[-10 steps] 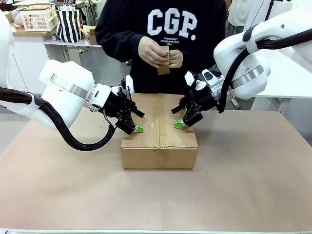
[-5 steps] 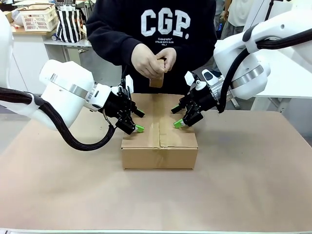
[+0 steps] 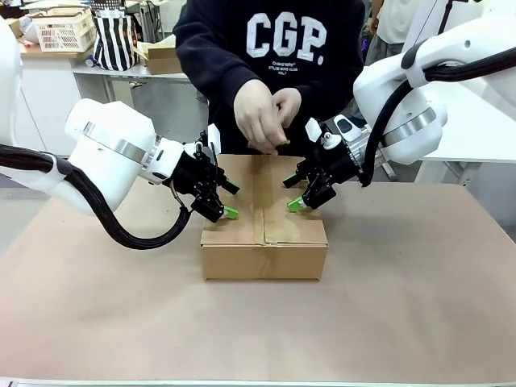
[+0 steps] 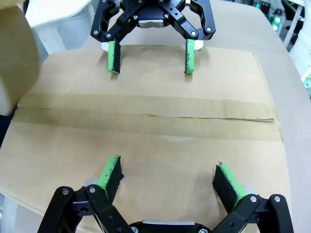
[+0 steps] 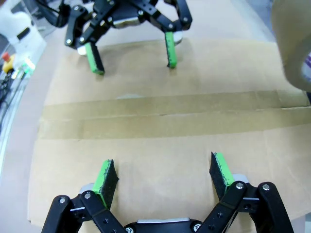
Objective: Pack the gift set into the box.
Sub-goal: Press and hold the closed box until the human finishes sealing it.
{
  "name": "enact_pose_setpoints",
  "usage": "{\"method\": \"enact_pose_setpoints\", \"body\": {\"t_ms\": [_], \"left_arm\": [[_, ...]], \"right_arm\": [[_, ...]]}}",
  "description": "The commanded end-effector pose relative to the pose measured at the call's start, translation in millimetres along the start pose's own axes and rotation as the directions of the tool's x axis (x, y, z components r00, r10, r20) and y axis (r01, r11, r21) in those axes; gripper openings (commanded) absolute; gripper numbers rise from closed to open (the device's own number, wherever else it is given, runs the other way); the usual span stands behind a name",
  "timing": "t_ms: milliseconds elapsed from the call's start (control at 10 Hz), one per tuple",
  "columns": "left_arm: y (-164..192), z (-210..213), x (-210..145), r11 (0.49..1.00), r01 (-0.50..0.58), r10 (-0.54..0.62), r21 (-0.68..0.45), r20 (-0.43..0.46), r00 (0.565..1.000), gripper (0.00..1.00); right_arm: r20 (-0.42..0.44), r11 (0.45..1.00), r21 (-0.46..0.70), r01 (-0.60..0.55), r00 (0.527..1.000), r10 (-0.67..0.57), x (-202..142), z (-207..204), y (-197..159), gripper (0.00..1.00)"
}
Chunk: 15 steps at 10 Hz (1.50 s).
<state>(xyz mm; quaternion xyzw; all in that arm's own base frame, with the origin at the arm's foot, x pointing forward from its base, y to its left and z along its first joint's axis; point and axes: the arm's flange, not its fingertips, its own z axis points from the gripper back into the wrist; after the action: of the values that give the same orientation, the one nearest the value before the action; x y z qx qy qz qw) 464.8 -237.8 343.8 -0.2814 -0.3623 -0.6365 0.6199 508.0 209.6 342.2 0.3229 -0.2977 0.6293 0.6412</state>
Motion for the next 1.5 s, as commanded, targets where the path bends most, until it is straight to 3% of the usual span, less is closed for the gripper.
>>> {"method": "enact_pose_setpoints", "body": {"t_ms": [0, 1400], "left_arm": [[-2.9, -1.2, -2.7, 1.0, 0.011, -0.011, 0.001, -0.008, 1.0, 1.0], [-2.9, -1.2, -2.7, 1.0, 0.011, -0.011, 0.001, -0.008, 1.0, 1.0]], "right_arm": [[0.0, 1.0, 0.0, -0.007, 1.0, 0.007, -1.1, -0.8, 0.7, 1.0], [0.0, 1.0, 0.0, -0.007, 1.0, 0.007, -1.1, -0.8, 0.7, 1.0]]}}
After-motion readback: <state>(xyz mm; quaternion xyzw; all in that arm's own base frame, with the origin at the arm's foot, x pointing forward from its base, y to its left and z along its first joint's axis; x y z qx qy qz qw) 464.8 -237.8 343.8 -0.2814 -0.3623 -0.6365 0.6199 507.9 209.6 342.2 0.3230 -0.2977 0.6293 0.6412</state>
